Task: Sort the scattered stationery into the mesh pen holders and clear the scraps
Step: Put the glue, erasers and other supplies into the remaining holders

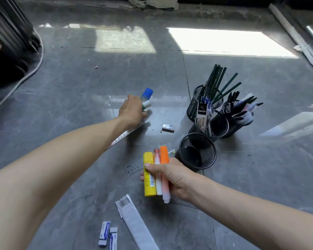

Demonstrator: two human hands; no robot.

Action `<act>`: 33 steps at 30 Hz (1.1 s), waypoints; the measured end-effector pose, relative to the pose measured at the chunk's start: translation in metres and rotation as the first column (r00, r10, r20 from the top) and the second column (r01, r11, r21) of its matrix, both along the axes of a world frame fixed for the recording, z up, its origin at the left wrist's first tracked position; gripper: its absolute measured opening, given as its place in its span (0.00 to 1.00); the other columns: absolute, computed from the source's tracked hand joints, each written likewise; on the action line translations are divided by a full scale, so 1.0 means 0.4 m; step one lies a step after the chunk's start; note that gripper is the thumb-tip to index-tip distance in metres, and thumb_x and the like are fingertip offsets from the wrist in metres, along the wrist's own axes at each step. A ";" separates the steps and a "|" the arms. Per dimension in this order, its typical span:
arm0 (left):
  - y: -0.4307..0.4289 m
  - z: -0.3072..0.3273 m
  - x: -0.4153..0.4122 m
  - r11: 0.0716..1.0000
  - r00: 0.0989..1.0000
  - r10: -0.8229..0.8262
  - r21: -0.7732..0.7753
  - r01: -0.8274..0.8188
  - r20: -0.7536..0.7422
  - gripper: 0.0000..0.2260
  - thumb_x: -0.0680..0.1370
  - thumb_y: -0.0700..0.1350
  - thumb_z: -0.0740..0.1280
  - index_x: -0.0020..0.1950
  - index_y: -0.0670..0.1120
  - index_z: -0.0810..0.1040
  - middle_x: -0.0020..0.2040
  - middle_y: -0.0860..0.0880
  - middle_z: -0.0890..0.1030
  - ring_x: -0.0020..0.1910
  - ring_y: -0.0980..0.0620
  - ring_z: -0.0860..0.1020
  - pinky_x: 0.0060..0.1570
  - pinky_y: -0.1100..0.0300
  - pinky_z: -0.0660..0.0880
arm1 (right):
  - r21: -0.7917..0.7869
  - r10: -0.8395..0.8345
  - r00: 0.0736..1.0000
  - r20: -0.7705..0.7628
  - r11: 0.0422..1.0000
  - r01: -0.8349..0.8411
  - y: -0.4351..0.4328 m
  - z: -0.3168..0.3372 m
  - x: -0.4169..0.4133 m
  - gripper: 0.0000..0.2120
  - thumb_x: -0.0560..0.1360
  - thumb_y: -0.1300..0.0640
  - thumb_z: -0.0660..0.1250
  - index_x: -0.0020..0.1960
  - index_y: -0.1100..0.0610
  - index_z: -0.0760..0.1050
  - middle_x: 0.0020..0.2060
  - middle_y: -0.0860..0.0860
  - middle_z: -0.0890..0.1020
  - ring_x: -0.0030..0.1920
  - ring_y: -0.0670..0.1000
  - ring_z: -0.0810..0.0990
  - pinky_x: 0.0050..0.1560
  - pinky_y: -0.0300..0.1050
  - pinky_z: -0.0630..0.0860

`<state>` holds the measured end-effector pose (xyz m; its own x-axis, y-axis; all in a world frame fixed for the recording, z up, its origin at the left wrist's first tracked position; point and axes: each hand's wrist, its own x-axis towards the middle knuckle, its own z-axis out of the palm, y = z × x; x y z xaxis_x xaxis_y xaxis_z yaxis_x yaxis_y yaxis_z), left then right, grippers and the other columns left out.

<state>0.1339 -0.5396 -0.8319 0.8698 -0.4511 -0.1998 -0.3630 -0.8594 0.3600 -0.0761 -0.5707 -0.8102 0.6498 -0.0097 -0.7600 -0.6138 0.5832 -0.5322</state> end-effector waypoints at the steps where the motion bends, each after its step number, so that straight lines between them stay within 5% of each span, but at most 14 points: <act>1: 0.008 0.010 -0.011 0.998 1.000 -0.017 -0.063 0.017 -0.005 0.12 0.74 0.43 0.67 0.54 0.42 0.71 0.56 0.41 0.69 0.51 0.40 0.72 0.43 0.56 0.65 | 0.013 -0.001 1.000 0.024 1.000 0.001 0.000 0.014 0.001 0.04 0.74 0.66 0.67 0.48 0.63 0.73 0.38 0.59 0.80 0.39 0.55 0.82 0.44 0.49 0.81; 7: 0.069 0.100 -0.104 0.915 0.955 -0.066 -0.399 -0.057 -0.288 0.04 0.73 0.41 0.65 0.45 0.42 0.71 0.36 0.48 0.73 0.34 0.51 0.70 0.30 0.64 0.67 | 0.062 -0.052 0.984 0.169 0.997 0.043 -0.029 0.123 0.018 0.06 0.75 0.66 0.65 0.52 0.65 0.74 0.41 0.61 0.82 0.38 0.55 0.84 0.43 0.48 0.82; 13: 0.093 0.194 -0.199 0.849 0.894 -0.153 -0.519 -0.099 -0.421 0.04 0.76 0.43 0.63 0.42 0.46 0.70 0.37 0.42 0.75 0.33 0.50 0.71 0.23 0.65 0.65 | -0.034 -0.232 0.940 0.251 0.968 0.248 -0.109 0.212 0.037 0.15 0.75 0.65 0.65 0.62 0.68 0.72 0.45 0.59 0.82 0.42 0.54 0.82 0.45 0.50 0.81; 16: 0.083 0.228 -0.237 0.815 0.870 -0.223 -0.573 -0.081 -0.440 0.05 0.78 0.42 0.62 0.43 0.46 0.68 0.34 0.48 0.70 0.28 0.54 0.68 0.20 0.70 0.63 | -0.175 -0.267 0.919 0.291 0.929 0.326 -0.141 0.226 0.028 0.14 0.75 0.65 0.65 0.60 0.65 0.73 0.47 0.57 0.82 0.42 0.52 0.81 0.43 0.50 0.80; 20: 0.052 0.237 -0.273 0.801 0.840 -0.304 -0.598 -0.030 -0.449 0.06 0.79 0.44 0.62 0.44 0.47 0.68 0.33 0.50 0.69 0.27 0.56 0.67 0.21 0.70 0.63 | -0.370 -0.341 0.900 0.272 0.826 0.425 -0.170 0.198 0.003 0.13 0.73 0.66 0.68 0.57 0.63 0.74 0.52 0.61 0.81 0.48 0.57 0.80 0.54 0.59 0.77; 26: 0.011 0.223 -0.318 0.765 0.823 -0.410 -0.639 0.075 -0.394 0.07 0.77 0.46 0.66 0.49 0.44 0.72 0.36 0.51 0.75 0.29 0.56 0.70 0.25 0.68 0.67 | -0.635 -0.297 0.899 0.323 0.637 0.438 -0.178 0.158 -0.041 0.12 0.71 0.67 0.71 0.54 0.63 0.76 0.46 0.59 0.82 0.48 0.56 0.81 0.50 0.49 0.79; 33: -0.010 0.185 -0.347 0.737 0.843 -0.397 -0.673 0.059 -0.362 0.10 0.74 0.38 0.71 0.42 0.52 0.73 0.39 0.53 0.79 0.39 0.53 0.77 0.36 0.67 0.73 | -0.686 -0.314 0.876 0.365 0.545 0.481 -0.172 0.126 -0.066 0.14 0.67 0.69 0.73 0.51 0.59 0.79 0.38 0.48 0.81 0.37 0.44 0.79 0.42 0.37 0.77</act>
